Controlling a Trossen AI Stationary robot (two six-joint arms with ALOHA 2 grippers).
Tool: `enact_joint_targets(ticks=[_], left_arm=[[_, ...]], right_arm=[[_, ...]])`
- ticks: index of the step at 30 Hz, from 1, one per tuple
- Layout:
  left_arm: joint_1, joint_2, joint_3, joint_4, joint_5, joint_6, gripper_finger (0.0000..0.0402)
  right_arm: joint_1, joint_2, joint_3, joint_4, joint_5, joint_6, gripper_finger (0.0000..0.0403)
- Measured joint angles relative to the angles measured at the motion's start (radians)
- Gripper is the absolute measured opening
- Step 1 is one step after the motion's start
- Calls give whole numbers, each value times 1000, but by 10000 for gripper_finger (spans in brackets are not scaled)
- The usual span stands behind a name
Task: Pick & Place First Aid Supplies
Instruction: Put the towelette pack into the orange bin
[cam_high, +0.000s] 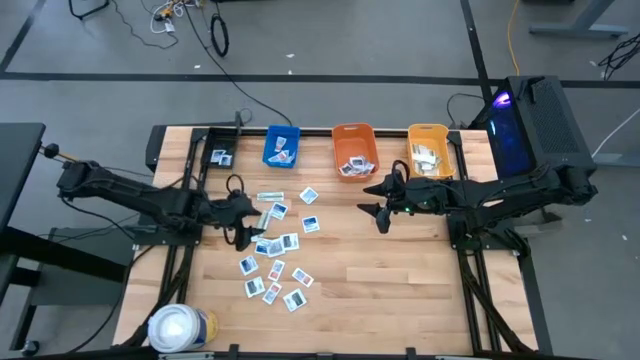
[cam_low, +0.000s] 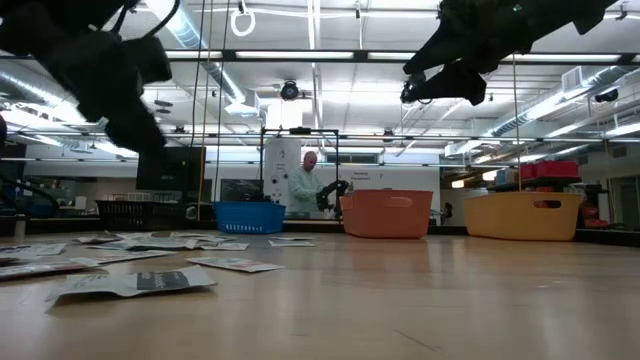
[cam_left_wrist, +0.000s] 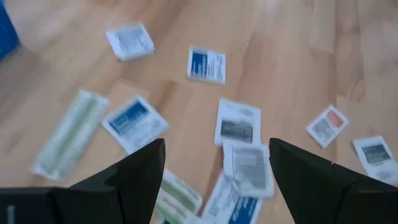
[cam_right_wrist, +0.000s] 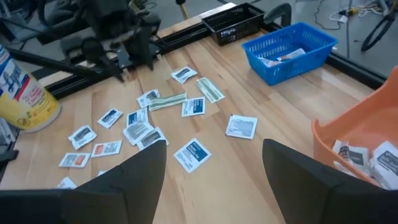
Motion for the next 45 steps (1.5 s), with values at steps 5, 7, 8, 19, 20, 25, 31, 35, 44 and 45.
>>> enact_joint_targets(ticks=[5, 7, 8, 19, 20, 25, 31, 35, 44, 45], left_arm=[[-46, 0, -57, 78, 36, -4, 293], [-63, 0, -68, 95, 36, -4, 293], [-70, 0, -74, 105, 35, 0, 293], [-135, 0, -119, 217, 37, 27, 293], [-145, 0, -119, 238, 39, 47, 293], [-187, 27, -101, 255, 21, 106, 293], [-199, 147, -23, 215, 6, 114, 293], [-195, 263, 27, 203, -26, 113, 293], [-194, 427, 92, 202, 11, 74, 293], [-194, 437, 102, 202, 24, 74, 293]], right_arm=[[0, 0, 0, -4, 8, 20, 267], [0, 7, 0, -4, 7, 19, 267], [0, 12, 0, -6, 7, 20, 267], [0, 111, 0, 51, -10, 19, 267], [0, 120, 0, 77, -17, 13, 267], [0, 164, 0, 189, -68, -28, 267], [0, 197, 0, 222, -74, -36, 267], [0, 197, 0, 221, -72, -38, 267], [0, 197, 0, 225, -72, -92, 267], [0, 196, 0, 225, -72, -95, 267]])
